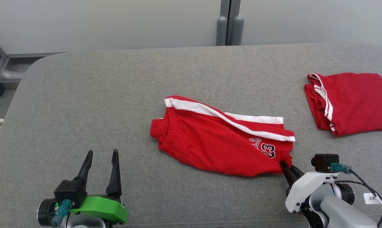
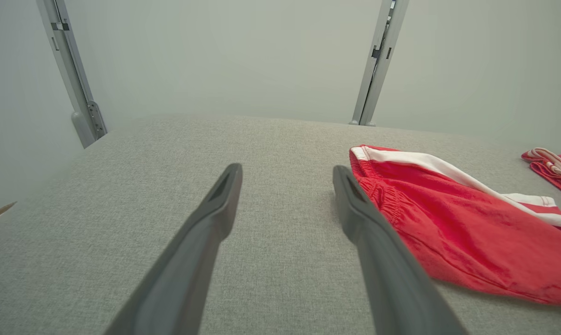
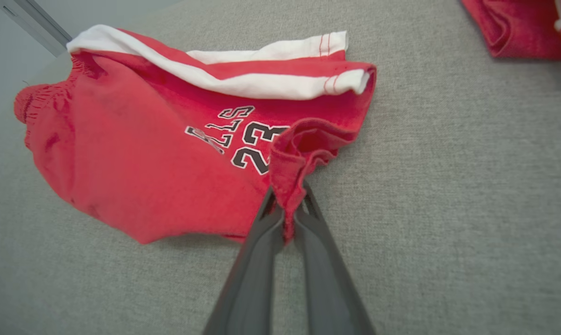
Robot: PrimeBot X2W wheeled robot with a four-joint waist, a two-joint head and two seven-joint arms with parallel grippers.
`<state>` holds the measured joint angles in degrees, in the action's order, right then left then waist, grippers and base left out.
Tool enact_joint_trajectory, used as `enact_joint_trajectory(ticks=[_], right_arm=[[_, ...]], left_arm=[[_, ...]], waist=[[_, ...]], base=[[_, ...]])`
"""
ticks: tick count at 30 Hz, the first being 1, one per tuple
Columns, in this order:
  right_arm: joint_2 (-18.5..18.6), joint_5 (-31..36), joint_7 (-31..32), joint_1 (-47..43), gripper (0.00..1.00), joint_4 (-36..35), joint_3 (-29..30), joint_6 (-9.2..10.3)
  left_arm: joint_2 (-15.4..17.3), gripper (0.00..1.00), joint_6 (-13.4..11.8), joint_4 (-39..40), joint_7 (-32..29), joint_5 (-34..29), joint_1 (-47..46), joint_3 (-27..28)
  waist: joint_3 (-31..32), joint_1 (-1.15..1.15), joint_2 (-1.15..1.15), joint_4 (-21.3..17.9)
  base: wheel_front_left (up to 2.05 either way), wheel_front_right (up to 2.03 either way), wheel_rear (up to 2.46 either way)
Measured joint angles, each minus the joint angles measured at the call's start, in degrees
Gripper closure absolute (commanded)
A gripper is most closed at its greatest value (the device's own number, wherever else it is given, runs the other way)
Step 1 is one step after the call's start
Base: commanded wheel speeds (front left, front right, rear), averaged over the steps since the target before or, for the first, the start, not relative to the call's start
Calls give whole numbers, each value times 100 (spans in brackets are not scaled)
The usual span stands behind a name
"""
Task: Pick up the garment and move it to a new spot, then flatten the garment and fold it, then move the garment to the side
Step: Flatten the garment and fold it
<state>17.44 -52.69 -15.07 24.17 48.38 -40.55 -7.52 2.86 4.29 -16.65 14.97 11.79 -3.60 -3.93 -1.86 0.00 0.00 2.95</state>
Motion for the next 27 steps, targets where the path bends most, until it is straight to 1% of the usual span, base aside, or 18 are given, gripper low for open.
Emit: enact_joint_trajectory(ticks=[1,2,3,4,8,11,18,27], right_arm=[[-16,9,0,-2,59,5,12,0],[-31,30,0,-6,55,11,22,0],[-40,47,1,-13,31,14,31,0],[-42,55,1,-20,0,12,44,0],[-42,108,1,-87,0,-51,154,0],[-7,265,1,-166,0,-222,368,0],[25,964,0,-458,0,-886,1044,0],[-189,1728,1,-903,0,-1519,1866,0]], left_arm=[[0,0,0,0,0,0,0,4],[0,0,0,-1,0,0,0,13],[0,0,0,-1,0,0,0,20],[0,0,0,-3,0,0,1,25],[1,0,-2,0,0,0,10,46],[0,0,-23,40,0,8,44,67],[1,0,-31,155,0,18,185,174],[0,0,-34,265,0,18,278,188]], waist=[[2,0,0,-9],[4,0,0,-20],[7,0,0,-33],[10,0,0,-48],[46,0,0,-112],[84,0,0,-169],[173,0,0,-323],[254,0,0,-421]], base=[[0,0,0],[0,0,0],[0,0,0],[0,0,0],[0,0,0],[0,0,0],[0,0,0],[0,0,0]])
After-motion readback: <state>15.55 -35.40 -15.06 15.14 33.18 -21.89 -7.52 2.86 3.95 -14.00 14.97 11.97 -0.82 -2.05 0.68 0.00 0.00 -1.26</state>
